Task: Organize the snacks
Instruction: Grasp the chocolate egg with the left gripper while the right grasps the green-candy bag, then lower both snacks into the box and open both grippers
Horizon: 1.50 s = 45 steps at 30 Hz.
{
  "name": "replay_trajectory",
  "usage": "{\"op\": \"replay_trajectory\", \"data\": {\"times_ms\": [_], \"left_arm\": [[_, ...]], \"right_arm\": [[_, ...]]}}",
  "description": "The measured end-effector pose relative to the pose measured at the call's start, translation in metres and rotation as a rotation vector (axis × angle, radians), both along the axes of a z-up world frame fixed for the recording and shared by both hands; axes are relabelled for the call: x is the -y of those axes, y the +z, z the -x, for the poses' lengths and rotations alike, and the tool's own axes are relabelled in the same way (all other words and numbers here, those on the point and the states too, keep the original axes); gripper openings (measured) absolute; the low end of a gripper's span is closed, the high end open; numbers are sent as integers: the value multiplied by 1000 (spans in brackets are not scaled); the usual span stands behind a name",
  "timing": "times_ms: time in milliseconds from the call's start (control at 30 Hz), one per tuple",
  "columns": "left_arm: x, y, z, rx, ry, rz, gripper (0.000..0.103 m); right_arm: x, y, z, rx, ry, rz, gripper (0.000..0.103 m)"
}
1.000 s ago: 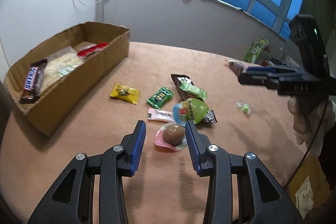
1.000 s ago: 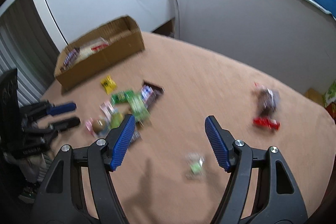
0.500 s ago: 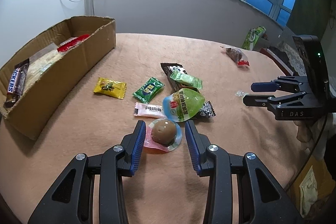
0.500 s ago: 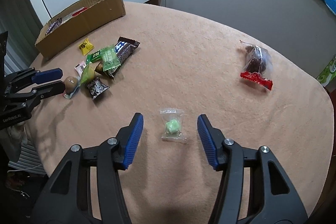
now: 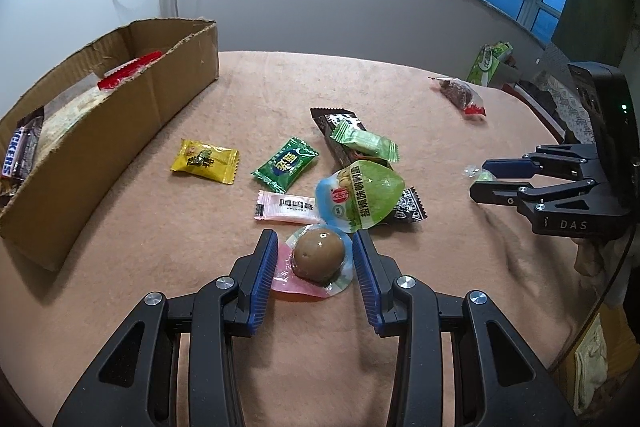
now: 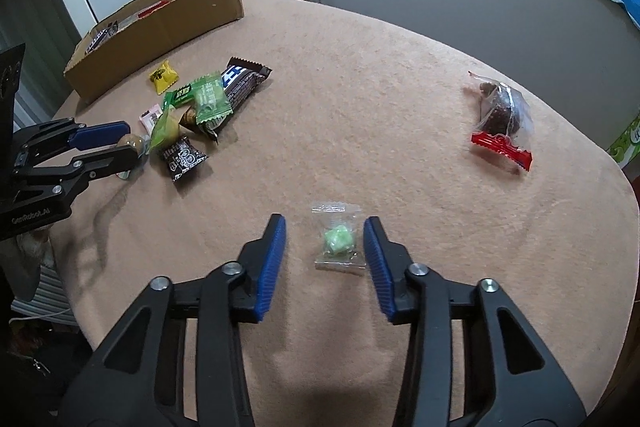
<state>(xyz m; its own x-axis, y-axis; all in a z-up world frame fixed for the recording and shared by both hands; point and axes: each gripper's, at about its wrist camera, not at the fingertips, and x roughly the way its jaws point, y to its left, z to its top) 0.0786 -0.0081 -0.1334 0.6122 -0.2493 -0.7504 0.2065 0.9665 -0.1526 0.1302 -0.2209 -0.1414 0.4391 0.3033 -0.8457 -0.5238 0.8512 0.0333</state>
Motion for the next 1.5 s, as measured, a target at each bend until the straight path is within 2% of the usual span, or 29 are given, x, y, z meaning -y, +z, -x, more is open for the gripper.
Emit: {"op": "replay_trajectory", "data": {"times_ms": [133, 300, 600, 967, 1233, 1500], "left_arm": [[0, -2, 0, 7, 7, -3, 35], [0, -2, 3, 18, 14, -1, 34], [-2, 3, 8, 41, 18, 9, 23], [-9, 9, 11, 54, 37, 36, 23], [-23, 43, 14, 136, 72, 21, 23], [-51, 66, 3, 193, 117, -1, 23]], "right_arm": [[-1, -2, 0, -2, 1, 2, 37], [1, -2, 0, -1, -2, 5, 23], [7, 1, 4, 5, -17, -9, 22], [13, 11, 10, 40, -39, -29, 22], [5, 44, 8, 106, -18, -67, 22], [-32, 75, -16, 160, 34, -118, 22]]}}
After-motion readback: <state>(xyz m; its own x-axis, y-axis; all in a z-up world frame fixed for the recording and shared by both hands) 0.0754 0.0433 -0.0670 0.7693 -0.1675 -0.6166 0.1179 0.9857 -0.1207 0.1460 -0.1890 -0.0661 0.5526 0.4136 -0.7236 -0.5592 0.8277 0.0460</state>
